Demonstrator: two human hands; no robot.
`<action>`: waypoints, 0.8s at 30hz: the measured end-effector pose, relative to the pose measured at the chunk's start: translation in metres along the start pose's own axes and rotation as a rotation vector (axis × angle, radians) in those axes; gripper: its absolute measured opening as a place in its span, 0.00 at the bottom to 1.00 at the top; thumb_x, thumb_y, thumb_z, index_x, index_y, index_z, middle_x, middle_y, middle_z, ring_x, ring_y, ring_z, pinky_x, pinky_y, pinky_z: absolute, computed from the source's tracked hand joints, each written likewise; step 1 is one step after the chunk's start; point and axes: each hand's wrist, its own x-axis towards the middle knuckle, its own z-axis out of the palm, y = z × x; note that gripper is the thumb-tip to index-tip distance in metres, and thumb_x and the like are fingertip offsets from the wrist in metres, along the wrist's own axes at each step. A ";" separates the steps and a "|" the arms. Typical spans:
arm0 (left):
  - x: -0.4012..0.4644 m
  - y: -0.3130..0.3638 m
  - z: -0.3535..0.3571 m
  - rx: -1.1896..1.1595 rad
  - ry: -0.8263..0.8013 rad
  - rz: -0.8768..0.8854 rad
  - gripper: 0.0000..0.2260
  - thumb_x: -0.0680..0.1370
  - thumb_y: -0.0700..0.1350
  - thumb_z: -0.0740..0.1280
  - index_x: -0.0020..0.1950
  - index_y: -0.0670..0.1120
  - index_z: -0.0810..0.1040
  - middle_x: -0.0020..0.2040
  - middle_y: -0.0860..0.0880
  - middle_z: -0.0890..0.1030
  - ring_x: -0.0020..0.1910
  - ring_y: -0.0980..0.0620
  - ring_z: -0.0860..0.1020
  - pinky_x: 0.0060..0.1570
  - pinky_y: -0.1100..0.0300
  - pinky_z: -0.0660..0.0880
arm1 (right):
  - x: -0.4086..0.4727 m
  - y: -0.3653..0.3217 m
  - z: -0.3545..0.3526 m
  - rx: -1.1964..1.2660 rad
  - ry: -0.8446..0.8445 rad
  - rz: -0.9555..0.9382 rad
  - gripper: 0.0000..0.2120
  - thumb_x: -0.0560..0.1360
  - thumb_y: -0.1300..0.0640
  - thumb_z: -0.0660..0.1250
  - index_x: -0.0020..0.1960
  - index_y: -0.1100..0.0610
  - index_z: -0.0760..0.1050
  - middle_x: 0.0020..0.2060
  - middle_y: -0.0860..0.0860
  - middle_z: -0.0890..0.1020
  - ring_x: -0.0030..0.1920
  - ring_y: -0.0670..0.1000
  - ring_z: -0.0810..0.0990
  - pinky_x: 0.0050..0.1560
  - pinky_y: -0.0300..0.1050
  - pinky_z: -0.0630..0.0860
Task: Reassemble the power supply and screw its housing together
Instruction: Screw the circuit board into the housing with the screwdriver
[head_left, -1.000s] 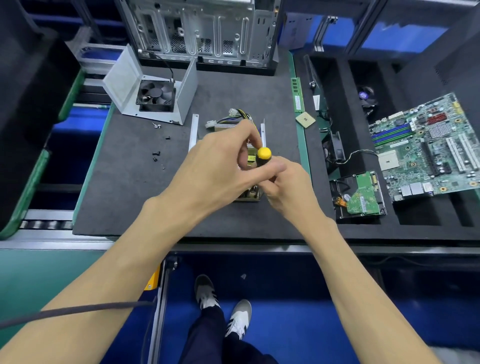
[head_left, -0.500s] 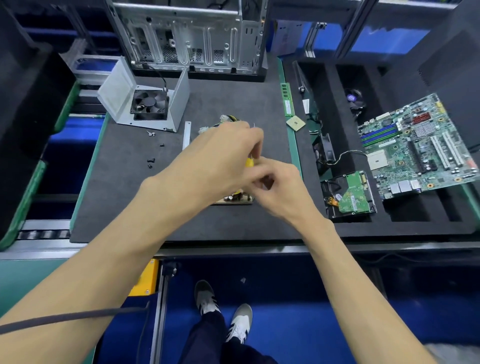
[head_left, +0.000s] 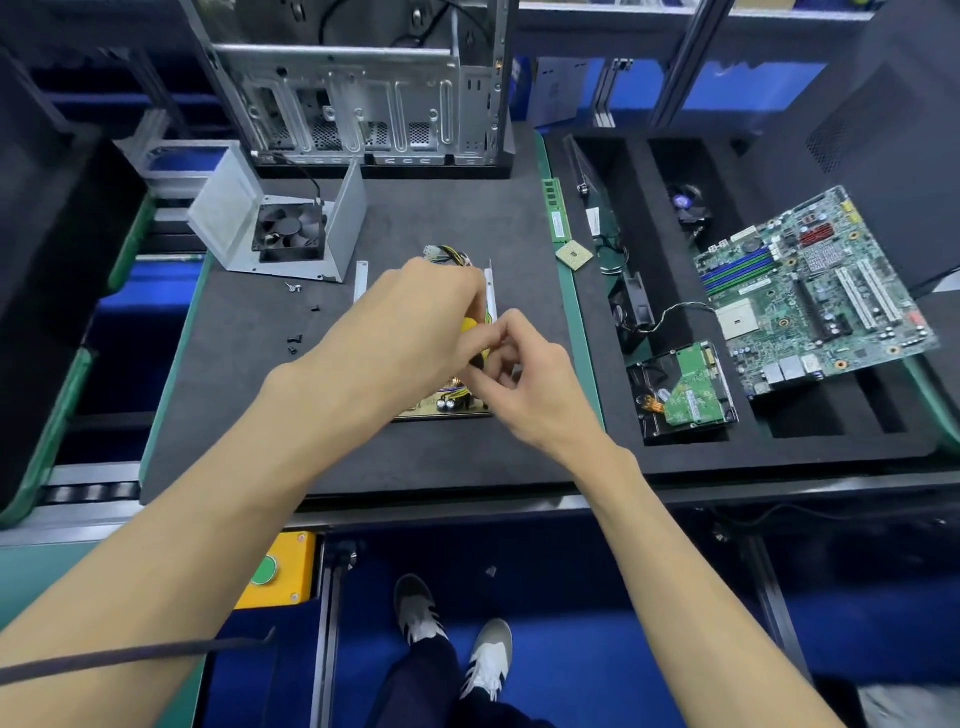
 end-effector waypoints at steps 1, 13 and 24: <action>0.000 0.001 -0.002 0.002 -0.038 0.058 0.03 0.79 0.48 0.68 0.48 0.49 0.78 0.43 0.51 0.75 0.44 0.46 0.76 0.42 0.54 0.70 | -0.001 -0.001 -0.001 0.010 -0.013 -0.002 0.11 0.76 0.49 0.70 0.50 0.51 0.69 0.26 0.43 0.74 0.28 0.49 0.68 0.35 0.47 0.70; 0.004 0.011 -0.006 0.051 -0.094 0.100 0.02 0.79 0.43 0.67 0.48 0.49 0.78 0.45 0.52 0.74 0.47 0.44 0.77 0.42 0.54 0.68 | 0.000 0.002 -0.007 0.054 0.023 -0.013 0.07 0.75 0.49 0.68 0.46 0.45 0.69 0.26 0.45 0.73 0.28 0.47 0.66 0.34 0.42 0.68; 0.013 0.012 -0.006 0.065 -0.128 0.068 0.05 0.76 0.46 0.70 0.47 0.51 0.74 0.45 0.50 0.77 0.49 0.43 0.77 0.41 0.54 0.69 | 0.005 0.006 -0.012 0.092 0.017 0.011 0.08 0.74 0.46 0.69 0.48 0.46 0.72 0.28 0.50 0.77 0.29 0.49 0.70 0.36 0.45 0.73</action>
